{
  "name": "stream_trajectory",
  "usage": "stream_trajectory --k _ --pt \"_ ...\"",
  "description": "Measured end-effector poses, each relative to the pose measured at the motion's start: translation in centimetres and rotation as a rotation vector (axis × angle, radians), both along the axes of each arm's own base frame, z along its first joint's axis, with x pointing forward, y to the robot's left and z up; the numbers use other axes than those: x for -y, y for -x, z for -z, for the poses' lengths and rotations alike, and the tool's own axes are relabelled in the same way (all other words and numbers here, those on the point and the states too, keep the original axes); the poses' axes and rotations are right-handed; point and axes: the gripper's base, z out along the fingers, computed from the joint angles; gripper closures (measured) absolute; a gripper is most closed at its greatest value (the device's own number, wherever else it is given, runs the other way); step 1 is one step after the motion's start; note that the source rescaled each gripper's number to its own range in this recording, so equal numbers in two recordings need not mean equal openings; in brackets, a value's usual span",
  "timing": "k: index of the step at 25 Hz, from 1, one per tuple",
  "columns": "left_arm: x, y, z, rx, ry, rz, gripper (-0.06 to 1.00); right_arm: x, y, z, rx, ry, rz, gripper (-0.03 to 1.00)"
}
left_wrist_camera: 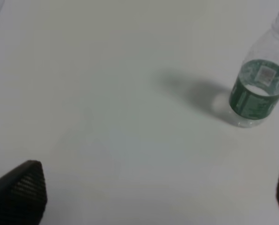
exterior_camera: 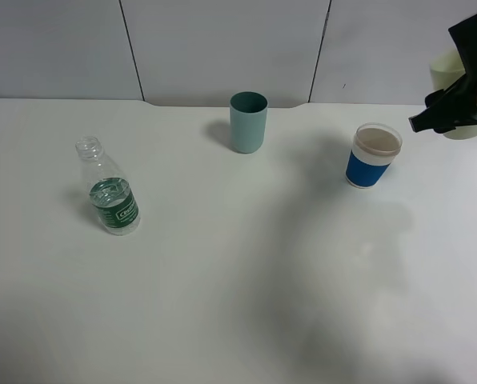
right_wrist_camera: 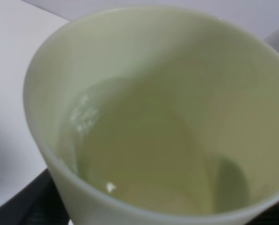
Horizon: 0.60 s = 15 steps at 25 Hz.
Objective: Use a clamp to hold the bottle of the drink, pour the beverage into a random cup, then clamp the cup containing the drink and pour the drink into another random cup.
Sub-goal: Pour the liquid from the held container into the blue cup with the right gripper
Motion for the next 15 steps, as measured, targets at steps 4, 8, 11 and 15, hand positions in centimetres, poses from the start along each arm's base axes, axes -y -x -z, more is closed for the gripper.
stream_trajectory --k 4,8,11,15 --pt "0.0 0.0 0.0 0.0 0.0 0.0 -0.06 -0.03 0.0 0.0 0.0 0.0 -0.001 0.94" --pt "0.0 0.0 0.0 0.0 0.0 0.0 -0.06 -0.03 0.0 0.0 -0.004 0.01 -0.007 0.94" --pt "0.0 0.0 0.0 0.0 0.0 0.0 -0.06 -0.19 0.01 0.0 -0.017 0.046 -0.034 0.94" --pt "0.0 0.0 0.0 0.0 0.0 0.0 -0.06 -0.27 0.02 0.0 -0.02 0.054 -0.042 0.94"
